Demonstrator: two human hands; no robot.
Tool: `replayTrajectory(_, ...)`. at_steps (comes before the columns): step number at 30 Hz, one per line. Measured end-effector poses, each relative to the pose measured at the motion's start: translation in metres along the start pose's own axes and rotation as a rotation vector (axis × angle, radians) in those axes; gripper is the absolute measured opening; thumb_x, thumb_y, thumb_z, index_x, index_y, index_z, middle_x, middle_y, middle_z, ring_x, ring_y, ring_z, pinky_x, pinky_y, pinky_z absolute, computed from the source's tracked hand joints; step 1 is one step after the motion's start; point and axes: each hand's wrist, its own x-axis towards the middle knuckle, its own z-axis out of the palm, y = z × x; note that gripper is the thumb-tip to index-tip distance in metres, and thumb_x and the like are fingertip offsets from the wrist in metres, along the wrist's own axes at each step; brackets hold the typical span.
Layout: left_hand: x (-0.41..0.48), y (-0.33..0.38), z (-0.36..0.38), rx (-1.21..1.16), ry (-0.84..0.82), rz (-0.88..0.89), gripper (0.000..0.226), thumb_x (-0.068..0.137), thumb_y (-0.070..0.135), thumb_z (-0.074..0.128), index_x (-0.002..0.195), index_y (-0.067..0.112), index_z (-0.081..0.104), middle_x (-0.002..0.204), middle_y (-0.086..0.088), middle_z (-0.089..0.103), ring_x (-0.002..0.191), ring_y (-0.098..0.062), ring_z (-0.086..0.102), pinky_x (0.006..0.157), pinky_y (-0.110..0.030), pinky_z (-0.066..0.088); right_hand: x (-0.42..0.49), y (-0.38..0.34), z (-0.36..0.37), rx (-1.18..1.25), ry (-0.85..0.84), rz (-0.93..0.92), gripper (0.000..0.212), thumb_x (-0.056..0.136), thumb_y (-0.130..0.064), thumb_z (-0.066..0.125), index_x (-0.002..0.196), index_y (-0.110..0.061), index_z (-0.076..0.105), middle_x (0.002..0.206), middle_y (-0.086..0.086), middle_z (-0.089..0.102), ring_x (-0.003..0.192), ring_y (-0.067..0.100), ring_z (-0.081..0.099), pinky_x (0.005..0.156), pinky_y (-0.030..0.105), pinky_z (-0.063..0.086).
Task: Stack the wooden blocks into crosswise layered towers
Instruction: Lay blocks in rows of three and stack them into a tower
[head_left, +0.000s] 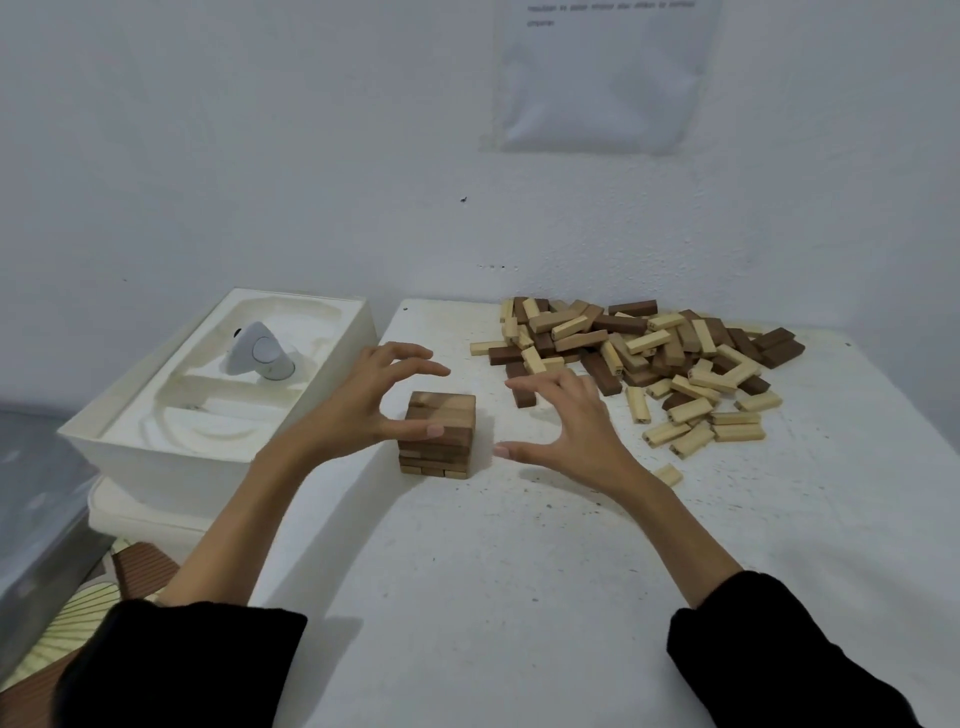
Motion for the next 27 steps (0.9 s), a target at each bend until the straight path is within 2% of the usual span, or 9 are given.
replayTrajectory(4,0.013,0.032,0.014,0.022,0.029,0.086,0.05,0.071,0.064,0.053,0.114,0.04,0.056,0.124,0.01,0.05,0.118,-0.009,0.035,0.097,-0.009,0.023,-0.018,0.013,-0.019,0.03,0.064,0.027,0.063,0.065,-0.063,0.069,0.121,-0.039,0.053,0.12,-0.01,0.043,0.116,0.007,0.03,0.093,0.026,0.026)
replayTrajectory(7,0.026,0.049,0.034,0.079,0.021,0.12,0.047,0.076,0.059,0.049,0.113,0.033,0.061,0.12,0.01,0.055,0.114,-0.013,0.04,0.096,-0.027,0.032,-0.03,0.028,-0.029,0.021,0.129,0.059,0.041,0.078,-0.042,0.07,0.116,-0.035,0.058,0.118,-0.007,0.046,0.117,0.011,0.033,0.091,0.025,0.026)
replayTrajectory(10,0.036,0.064,0.058,0.15,0.0,0.153,0.034,0.086,0.043,0.06,0.115,0.025,0.062,0.121,0.005,0.056,0.113,-0.015,0.043,0.095,-0.035,0.038,-0.04,0.046,-0.035,0.002,0.175,0.116,0.032,0.083,-0.03,0.068,0.115,-0.028,0.062,0.117,-0.002,0.05,0.115,0.015,0.035,0.089,0.027,0.029)
replayTrajectory(12,0.039,0.074,0.076,0.182,-0.025,0.156,0.033,0.09,0.035,0.06,0.12,0.022,0.059,0.124,0.003,0.055,0.115,-0.014,0.042,0.097,-0.035,0.038,-0.046,0.056,-0.037,-0.011,0.198,0.147,0.029,0.085,-0.028,0.067,0.114,-0.027,0.063,0.116,-0.002,0.051,0.113,0.014,0.036,0.086,0.027,0.031)
replayTrajectory(15,0.043,0.086,0.109,0.214,-0.062,0.133,0.036,0.092,0.033,0.056,0.127,0.021,0.054,0.13,0.001,0.05,0.12,-0.012,0.04,0.1,-0.03,0.038,-0.05,0.07,-0.037,-0.093,0.252,0.166,0.027,0.084,-0.026,0.068,0.111,-0.027,0.065,0.11,-0.006,0.05,0.108,0.014,0.038,0.08,0.026,0.031)
replayTrajectory(18,0.048,0.09,0.141,0.18,0.001,0.092,0.038,0.093,0.028,0.055,0.13,0.02,0.051,0.137,-0.002,0.042,0.125,-0.017,0.036,0.102,-0.033,0.038,-0.051,0.083,-0.036,-0.167,0.293,0.151,0.028,0.081,-0.022,0.07,0.107,-0.028,0.067,0.103,-0.008,0.048,0.101,0.014,0.039,0.081,0.031,0.035)
replayTrajectory(22,0.061,0.087,0.167,0.076,0.275,-0.101,0.042,0.091,0.02,0.054,0.132,0.02,0.045,0.146,-0.004,0.026,0.135,-0.017,0.017,0.104,-0.028,0.021,-0.048,0.091,-0.035,-0.251,0.341,0.137,0.026,0.079,-0.019,0.07,0.104,-0.025,0.068,0.104,-0.003,0.052,0.1,0.016,0.041,0.08,0.03,0.03)
replayTrajectory(27,0.084,0.075,0.171,0.034,0.453,-0.403,0.045,0.088,0.018,0.056,0.132,0.015,0.044,0.146,-0.008,0.023,0.135,-0.024,0.016,0.109,-0.041,0.022,-0.029,0.094,-0.027,-0.332,0.448,0.143,0.025,0.077,-0.017,0.071,0.101,-0.024,0.069,0.098,0.001,0.058,0.098,0.024,0.049,0.082,0.038,0.032)
